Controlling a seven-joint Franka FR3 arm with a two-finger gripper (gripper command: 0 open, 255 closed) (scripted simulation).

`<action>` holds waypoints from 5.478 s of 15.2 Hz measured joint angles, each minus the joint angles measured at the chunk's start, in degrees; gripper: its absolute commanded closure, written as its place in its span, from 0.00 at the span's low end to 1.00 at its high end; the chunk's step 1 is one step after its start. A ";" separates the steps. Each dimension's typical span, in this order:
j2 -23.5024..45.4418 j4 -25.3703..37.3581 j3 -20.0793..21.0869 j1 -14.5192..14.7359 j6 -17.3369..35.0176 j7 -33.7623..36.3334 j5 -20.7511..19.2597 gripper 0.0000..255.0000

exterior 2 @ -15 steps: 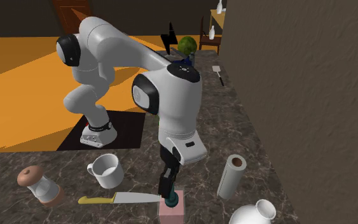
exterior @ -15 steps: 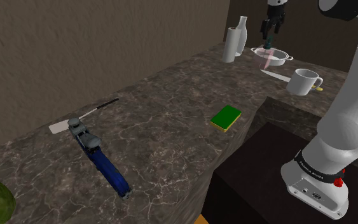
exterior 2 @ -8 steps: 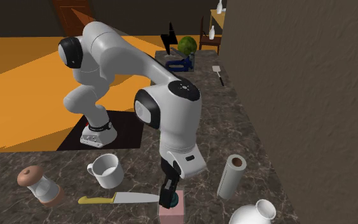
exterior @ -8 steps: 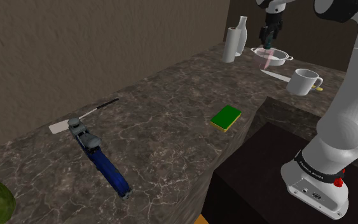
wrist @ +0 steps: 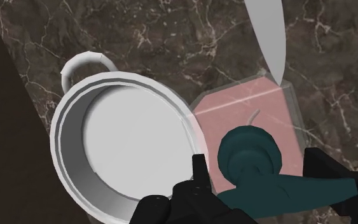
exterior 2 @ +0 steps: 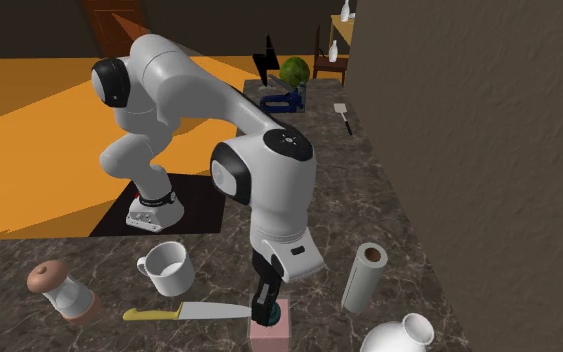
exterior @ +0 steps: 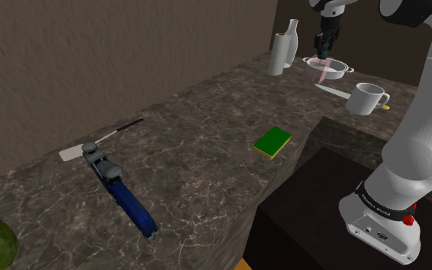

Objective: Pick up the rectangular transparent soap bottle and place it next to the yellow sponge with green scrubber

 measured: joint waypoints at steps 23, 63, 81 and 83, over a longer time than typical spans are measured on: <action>0.44 10.58 -0.18 -0.73 -10.08 -1.60 0.52 1.00; -28.09 3.47 22.42 25.31 -39.52 41.09 -8.92 1.00; -29.85 -3.23 27.47 29.19 -36.57 51.29 -6.88 1.00; -30.73 -5.68 27.44 29.22 -35.03 51.59 -6.77 1.00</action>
